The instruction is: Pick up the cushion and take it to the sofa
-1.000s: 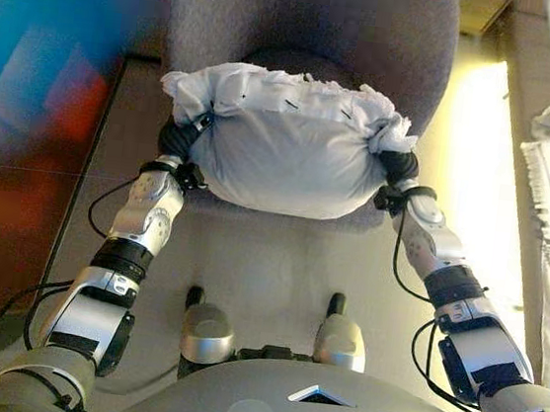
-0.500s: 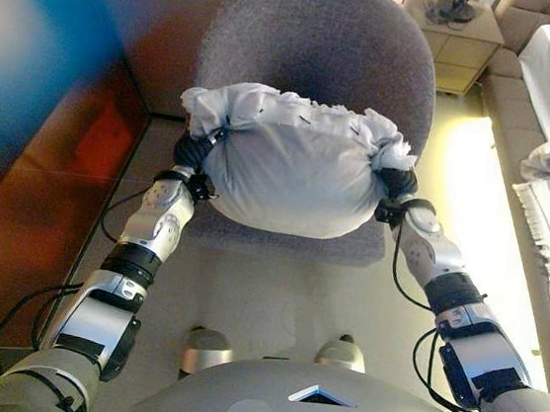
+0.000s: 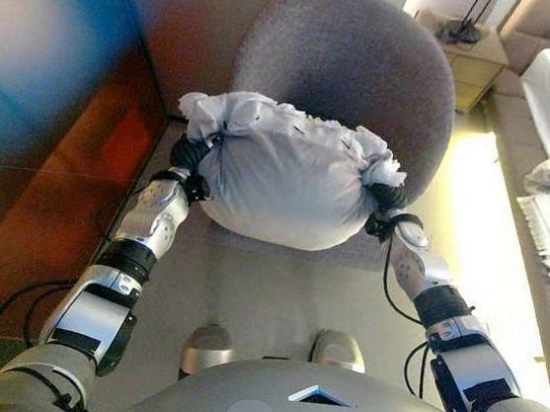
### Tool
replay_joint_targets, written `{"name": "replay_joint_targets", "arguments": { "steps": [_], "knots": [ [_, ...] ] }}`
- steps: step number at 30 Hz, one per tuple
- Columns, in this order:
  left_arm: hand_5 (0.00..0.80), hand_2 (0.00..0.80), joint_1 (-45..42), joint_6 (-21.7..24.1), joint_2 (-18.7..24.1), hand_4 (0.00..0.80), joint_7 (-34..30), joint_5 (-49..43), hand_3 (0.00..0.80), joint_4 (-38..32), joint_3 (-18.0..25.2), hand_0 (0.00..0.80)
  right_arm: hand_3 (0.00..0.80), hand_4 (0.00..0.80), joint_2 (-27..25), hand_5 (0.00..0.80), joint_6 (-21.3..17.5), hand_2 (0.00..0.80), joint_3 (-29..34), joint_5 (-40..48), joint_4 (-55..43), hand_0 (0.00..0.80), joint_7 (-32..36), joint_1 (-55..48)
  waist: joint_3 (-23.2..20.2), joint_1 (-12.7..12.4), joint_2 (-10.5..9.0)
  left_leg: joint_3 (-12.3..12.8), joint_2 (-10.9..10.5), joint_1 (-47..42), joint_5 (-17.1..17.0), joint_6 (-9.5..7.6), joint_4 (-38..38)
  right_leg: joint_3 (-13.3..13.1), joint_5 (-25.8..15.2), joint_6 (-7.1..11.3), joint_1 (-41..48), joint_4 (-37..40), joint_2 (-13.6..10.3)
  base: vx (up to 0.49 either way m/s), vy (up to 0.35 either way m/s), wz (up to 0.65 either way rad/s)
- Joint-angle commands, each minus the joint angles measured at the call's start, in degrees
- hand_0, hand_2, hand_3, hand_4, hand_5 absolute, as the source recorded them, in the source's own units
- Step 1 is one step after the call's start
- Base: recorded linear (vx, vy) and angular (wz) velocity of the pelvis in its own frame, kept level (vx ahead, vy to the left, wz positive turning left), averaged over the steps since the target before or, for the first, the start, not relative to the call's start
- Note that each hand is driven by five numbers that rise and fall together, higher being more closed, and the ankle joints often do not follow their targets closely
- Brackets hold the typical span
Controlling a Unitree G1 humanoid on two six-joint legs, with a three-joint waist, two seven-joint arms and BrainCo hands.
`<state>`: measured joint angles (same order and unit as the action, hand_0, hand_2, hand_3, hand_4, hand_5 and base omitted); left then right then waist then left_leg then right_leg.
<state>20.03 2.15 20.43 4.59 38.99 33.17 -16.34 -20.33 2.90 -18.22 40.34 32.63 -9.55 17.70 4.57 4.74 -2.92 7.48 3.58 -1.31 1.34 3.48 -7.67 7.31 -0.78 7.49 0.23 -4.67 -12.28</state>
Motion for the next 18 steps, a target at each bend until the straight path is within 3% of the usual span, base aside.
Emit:
{"name": "replay_joint_targets", "arguments": {
  "steps": [1,4,7,9,10,12,13,15,18],
  "knots": [
    [0.800,0.800,6.56,3.65,-1.78,0.800,-2.73,-1.18,0.800,-4.45,-0.66,0.800,0.800,0.800,0.95,0.800,-3.51,0.800,1.37,3.99,-6.49,0.800,1.76,7.57,-1.32,2.98,-2.20,-0.08,-6.08,-9.97,11.39,-3.24,-0.16,-2.58,-14.19,4.98,-14.62,3.98,3.28,0.398,0.047,0.50],
    [0.800,0.800,5.89,3.40,-2.18,0.800,-3.37,-1.75,0.800,-4.76,-0.12,0.800,0.800,0.800,0.22,0.800,-3.28,0.800,2.66,3.76,-6.96,0.800,3.22,5.78,-1.55,4.52,-2.05,-1.82,-6.11,-12.33,13.16,-4.54,-0.01,-3.06,-14.73,4.22,-15.70,4.08,5.40,0.401,-0.009,0.06],
    [0.800,0.800,5.35,2.62,-2.99,0.800,-3.41,-1.68,0.800,-5.25,1.06,0.800,0.800,0.800,0.05,0.800,-2.33,0.800,3.37,3.21,-6.99,0.800,4.63,4.99,-2.85,5.04,-1.86,-1.22,-5.08,-12.91,12.28,-3.81,-1.17,-2.98,-13.39,2.91,-14.61,2.25,5.45,0.286,-0.077,0.11],
    [0.800,0.800,4.20,2.17,-2.99,0.800,-3.13,-1.97,0.800,-5.91,2.13,0.800,0.800,0.800,0.44,0.800,-1.72,0.800,3.15,3.10,-7.33,0.800,5.23,4.55,-4.12,5.31,-0.79,0.25,-2.56,-13.36,8.19,-1.61,-3.73,-2.39,-10.78,1.07,-13.55,0.87,6.32,0.271,-0.124,0.34],
    [0.800,0.800,3.22,2.10,-2.99,0.800,-2.59,-2.10,0.800,-6.37,2.77,0.800,0.800,0.800,0.61,0.800,-1.00,0.800,2.99,3.06,-7.80,0.800,5.65,4.35,-4.81,5.44,0.28,0.71,-0.42,-13.35,2.78,0.80,-6.80,-2.19,-9.14,-0.29,-12.58,0.42,7.65,0.231,-0.150,0.25],
    [0.800,0.800,2.46,2.06,-2.44,0.800,-2.55,-2.68,0.800,-7.13,3.34,0.800,0.800,0.800,0.58,0.800,-0.41,0.800,2.26,2.93,-8.51,0.800,5.63,4.76,-5.39,5.47,0.37,2.00,2.01,-11.20,-4.97,4.10,-15.62,-2.09,-7.69,-2.41,-10.83,0.60,8.58,0.228,-0.196,0.15],
    [0.800,0.800,2.18,2.12,-2.09,0.800,-2.53,-2.25,0.800,-7.47,3.56,0.800,0.800,0.800,0.47,0.800,-0.38,0.800,1.81,2.76,-8.56,0.800,5.68,5.12,-5.42,5.14,-0.30,2.62,2.54,-9.08,-6.81,4.87,-22.11,-1.95,-6.93,-3.57,-9.55,0.65,8.41,0.250,-0.221,-0.04],
    [0.800,0.800,1.16,2.05,-1.74,0.800,-2.78,-1.30,0.800,-8.21,4.33,0.800,0.800,0.800,0.39,0.800,-1.19,0.800,1.15,2.73,-8.10,0.800,6.08,4.98,-5.21,4.17,-1.51,3.30,3.45,-3.76,-7.85,5.26,-32.19,-1.72,-5.27,-5.26,-7.16,0.05,7.97,0.265,-0.181,-0.38],
    [0.800,0.800,0.22,1.54,-2.06,0.800,-2.90,-2.04,0.800,-8.93,4.84,0.800,0.800,0.800,0.78,0.800,-2.70,0.800,0.72,2.64,-7.25,0.800,5.90,4.37,-4.64,2.43,-1.83,2.77,4.50,1.49,-6.08,3.83,-33.80,-1.48,-3.07,-5.70,-4.49,-0.88,7.75,0.216,-0.012,-0.50]
  ]
}}
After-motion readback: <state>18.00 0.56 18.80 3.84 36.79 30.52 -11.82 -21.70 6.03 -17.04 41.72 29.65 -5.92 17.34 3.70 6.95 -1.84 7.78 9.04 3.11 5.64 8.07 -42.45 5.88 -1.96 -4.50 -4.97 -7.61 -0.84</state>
